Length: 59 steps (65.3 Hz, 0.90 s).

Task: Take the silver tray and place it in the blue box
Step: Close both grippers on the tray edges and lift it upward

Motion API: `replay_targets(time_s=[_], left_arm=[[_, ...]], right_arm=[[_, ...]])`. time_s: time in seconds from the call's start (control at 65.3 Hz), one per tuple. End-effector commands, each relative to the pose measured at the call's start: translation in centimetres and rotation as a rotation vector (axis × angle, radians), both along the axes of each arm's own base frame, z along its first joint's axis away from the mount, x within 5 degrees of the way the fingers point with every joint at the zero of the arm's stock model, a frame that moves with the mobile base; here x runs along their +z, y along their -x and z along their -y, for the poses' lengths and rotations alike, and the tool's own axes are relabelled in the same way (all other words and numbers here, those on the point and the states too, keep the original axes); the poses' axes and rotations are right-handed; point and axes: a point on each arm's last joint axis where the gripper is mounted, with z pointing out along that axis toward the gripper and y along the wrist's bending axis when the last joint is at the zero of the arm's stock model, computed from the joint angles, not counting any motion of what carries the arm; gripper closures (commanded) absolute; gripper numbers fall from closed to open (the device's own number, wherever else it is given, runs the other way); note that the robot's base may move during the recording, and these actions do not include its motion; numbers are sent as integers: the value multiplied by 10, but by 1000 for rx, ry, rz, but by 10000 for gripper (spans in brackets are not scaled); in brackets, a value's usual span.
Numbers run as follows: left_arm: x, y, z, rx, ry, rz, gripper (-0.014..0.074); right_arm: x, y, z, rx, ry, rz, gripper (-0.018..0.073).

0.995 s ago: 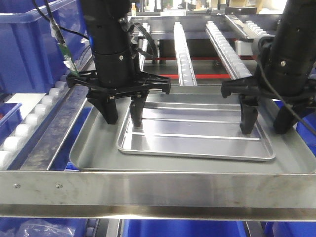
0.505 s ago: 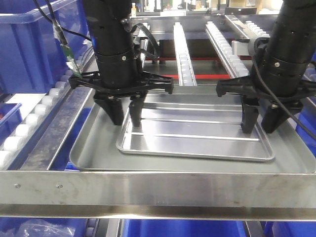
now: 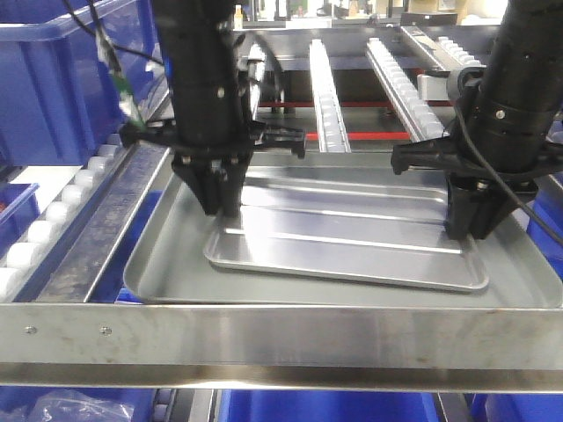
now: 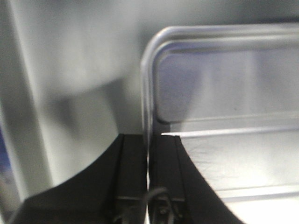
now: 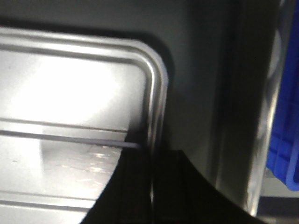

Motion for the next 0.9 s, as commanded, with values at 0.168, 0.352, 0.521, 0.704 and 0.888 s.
replay_targets(time_s=[0.168, 0.352, 0.521, 0.704, 0.888], left_arm=[[123, 27, -34, -6, 49, 249, 694], [161, 52, -54, -3, 58, 287, 701], [184, 73, -72, -2, 47, 291, 701], [190, 99, -88, -10, 90, 297, 701], [167, 114, -95, -10, 102, 243, 701]], right_arm=[[115, 22, 12, 24, 6, 261, 503], [168, 37, 0, 76, -5, 332, 503], [190, 50, -21, 143, -22, 346, 503], [191, 58, -37, 198, -27, 331, 503], [191, 61, -43, 212, -33, 325, 503]])
